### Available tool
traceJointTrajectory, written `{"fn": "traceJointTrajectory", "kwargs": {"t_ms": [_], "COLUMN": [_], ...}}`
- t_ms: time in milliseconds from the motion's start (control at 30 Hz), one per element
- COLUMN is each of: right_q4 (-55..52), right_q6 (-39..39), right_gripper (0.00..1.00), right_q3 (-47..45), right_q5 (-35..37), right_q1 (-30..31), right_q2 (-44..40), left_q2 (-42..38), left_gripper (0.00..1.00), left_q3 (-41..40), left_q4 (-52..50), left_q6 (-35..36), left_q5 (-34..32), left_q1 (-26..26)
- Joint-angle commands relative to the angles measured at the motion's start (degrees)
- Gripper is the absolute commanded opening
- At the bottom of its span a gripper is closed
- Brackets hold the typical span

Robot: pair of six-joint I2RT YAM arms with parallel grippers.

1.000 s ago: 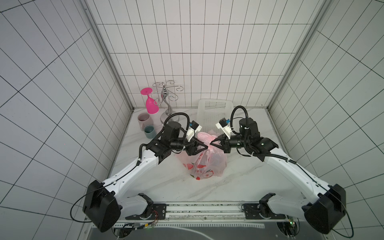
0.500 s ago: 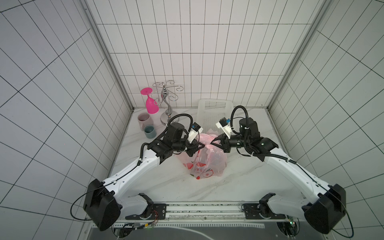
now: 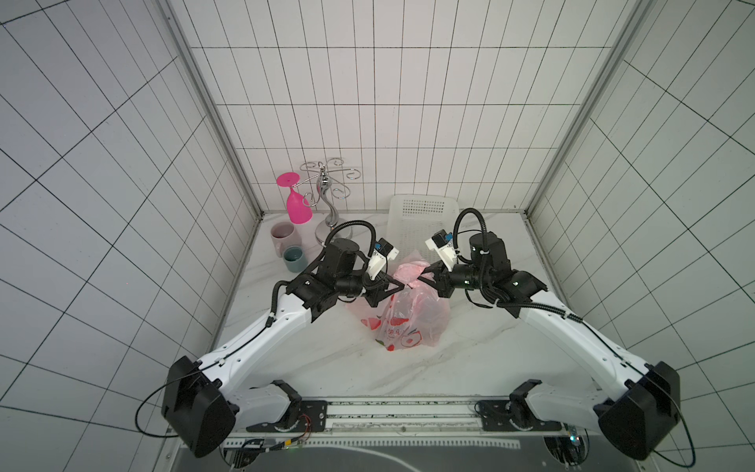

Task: Place the pineapple into a plastic bag & tie a knot
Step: Cross the plastic bag at the center of the board.

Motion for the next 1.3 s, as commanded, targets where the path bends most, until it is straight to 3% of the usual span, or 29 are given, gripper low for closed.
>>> {"fn": "traceJointTrajectory", "kwargs": {"t_ms": [0,167,367,633,800,967,1000,1067,1133,1267], "right_q4": [3.09,10.62,19.19,41.21,56.31,62.71,63.52,63.44,62.84,57.67], "right_q6": [0.71,5.25,8.53,23.00,32.13,35.46,35.54,34.73,33.50,29.48], "right_gripper": [0.00,0.00,0.00,0.00,0.00,0.00,0.00,0.00,0.00,0.00], "right_q3": [2.83,0.41,-3.70,-12.28,-21.06,-24.80,-25.30,-25.30,-25.05,-23.89], "right_q5": [5.30,6.45,13.32,5.34,6.98,8.38,8.55,7.16,4.89,1.12], "right_q1": [0.48,0.73,2.83,2.94,3.19,3.49,3.46,3.47,3.40,3.03], "right_q2": [-0.71,-2.11,-4.28,-6.90,-7.08,-6.09,-6.02,-6.01,-6.10,-6.35], "left_q2": [-0.58,0.86,-0.53,-0.09,-0.75,-0.42,-0.66,-2.41,-5.35,-14.24], "left_gripper": [0.00,0.00,0.00,0.00,0.00,0.00,0.02,0.18,0.28,0.33], "left_q3": [2.11,1.04,-1.97,-4.56,-8.05,-9.99,-10.17,-10.16,-10.10,-11.00], "left_q4": [1.30,2.34,11.09,16.67,24.41,26.63,26.26,22.82,17.62,8.70], "left_q6": [-0.50,-1.83,-7.48,-10.92,-13.96,-15.30,-15.42,-14.23,-12.28,-9.25], "left_q5": [2.92,2.49,3.82,1.33,0.29,-1.49,-2.41,-6.23,-9.22,-18.42], "left_q1": [-1.26,-3.37,-5.12,-7.83,-10.85,-12.24,-12.26,-12.02,-11.30,-9.72]}}
